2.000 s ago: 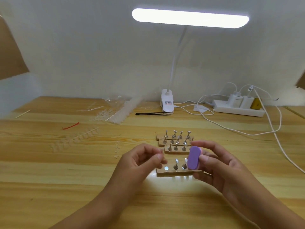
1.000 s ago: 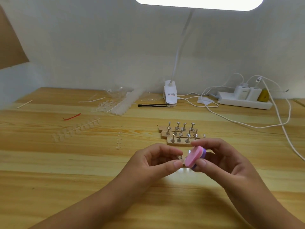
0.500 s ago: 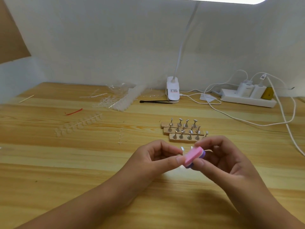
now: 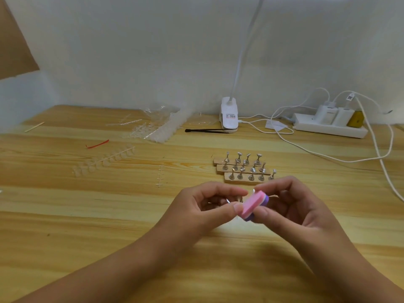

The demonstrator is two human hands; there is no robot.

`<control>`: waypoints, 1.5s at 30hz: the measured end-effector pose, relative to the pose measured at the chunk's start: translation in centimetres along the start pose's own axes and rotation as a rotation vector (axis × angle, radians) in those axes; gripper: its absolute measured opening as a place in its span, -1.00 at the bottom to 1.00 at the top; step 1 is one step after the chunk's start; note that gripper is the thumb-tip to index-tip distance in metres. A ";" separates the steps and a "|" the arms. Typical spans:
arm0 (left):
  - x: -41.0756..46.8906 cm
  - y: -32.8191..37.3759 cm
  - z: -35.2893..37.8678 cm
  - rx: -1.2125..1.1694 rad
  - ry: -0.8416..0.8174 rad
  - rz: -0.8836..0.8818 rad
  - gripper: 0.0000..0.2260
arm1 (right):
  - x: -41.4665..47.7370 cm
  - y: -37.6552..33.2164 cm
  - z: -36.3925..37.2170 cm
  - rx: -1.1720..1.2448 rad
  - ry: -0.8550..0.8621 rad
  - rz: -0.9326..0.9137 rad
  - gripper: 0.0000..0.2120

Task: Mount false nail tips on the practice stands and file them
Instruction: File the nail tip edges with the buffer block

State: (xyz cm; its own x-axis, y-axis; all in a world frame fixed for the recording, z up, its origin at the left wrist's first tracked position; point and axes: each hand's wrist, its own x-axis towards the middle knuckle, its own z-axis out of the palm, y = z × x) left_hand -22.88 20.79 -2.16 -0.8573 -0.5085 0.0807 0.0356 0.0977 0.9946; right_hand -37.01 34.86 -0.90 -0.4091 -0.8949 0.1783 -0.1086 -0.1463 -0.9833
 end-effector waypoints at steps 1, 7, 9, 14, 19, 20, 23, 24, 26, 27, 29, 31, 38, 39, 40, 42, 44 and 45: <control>0.0 0.0 0.0 0.003 0.004 0.008 -0.76 | 0.0 -0.1 0.1 -0.002 -0.038 0.019 -0.75; 0.0 0.0 -0.1 -0.036 -0.021 0.012 -0.74 | -0.1 -0.1 0.3 0.014 -0.042 0.032 -0.79; 0.0 0.1 -0.1 -0.056 -0.007 -0.002 -0.74 | -0.1 -0.2 0.6 0.023 -0.096 0.061 -0.79; 0.1 0.0 -0.1 -0.092 0.002 -0.010 -0.81 | -0.1 -0.3 0.4 0.020 0.009 0.031 -0.76; 0.1 0.1 0.0 -0.119 -0.001 -0.021 -0.74 | 0.0 -0.2 0.5 0.034 0.012 0.033 -0.71; 0.2 0.1 0.0 -0.122 0.007 -0.023 -0.74 | 0.1 -0.2 0.4 0.038 0.062 0.023 -0.73; 0.1 0.0 0.1 -0.125 0.008 -0.036 -0.73 | 0.1 -0.4 0.5 0.030 -0.028 0.057 -0.77; 0.1 0.1 0.2 -0.125 0.004 -0.040 -0.74 | 0.0 -0.4 0.7 0.022 -0.075 0.064 -0.77; 0.1 0.1 0.1 -0.132 0.008 -0.039 -0.76 | 0.0 -0.4 0.8 0.021 -0.028 0.044 -0.76; 0.1 0.1 0.1 -0.139 0.015 -0.040 -0.76 | 0.1 -0.3 0.6 0.025 0.037 0.031 -0.75; 0.2 0.1 0.0 -0.138 0.029 -0.048 -0.77 | 0.0 -0.5 0.5 0.034 0.081 0.029 -0.75; 0.3 0.0 0.1 -0.137 0.029 -0.054 -0.79 | -0.1 -0.6 0.8 0.032 -0.002 0.037 -0.77; 0.2 0.1 0.1 -0.137 0.036 -0.037 -0.76 | -0.1 -0.6 0.7 0.034 0.007 0.052 -0.71; 0.2 0.1 0.2 -0.134 0.034 -0.035 -0.75 | -0.2 -0.6 0.8 0.023 -0.043 0.070 -0.73; 0.1 0.1 0.2 -0.129 0.032 -0.032 -0.75 | -0.2 -0.5 0.8 0.021 -0.051 0.072 -0.73; 0.2 0.0 0.1 -0.116 0.039 -0.029 -0.73 | 0.0 -0.4 0.6 0.042 0.042 0.046 -0.73; 0.3 -0.1 0.1 -0.108 0.053 -0.032 -0.73 | 0.1 -0.3 0.4 0.045 0.092 0.039 -0.74; 0.3 -0.1 0.1 -0.105 0.053 -0.032 -0.73 | 0.1 -0.3 0.5 0.042 0.055 0.045 -0.76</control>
State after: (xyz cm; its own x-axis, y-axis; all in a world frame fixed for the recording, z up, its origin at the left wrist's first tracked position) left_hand -23.17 20.75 -2.25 -0.8308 -0.5543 0.0492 0.0647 -0.0083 0.9979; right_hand -36.52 34.62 -0.58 -0.4619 -0.8767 0.1343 -0.0516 -0.1246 -0.9909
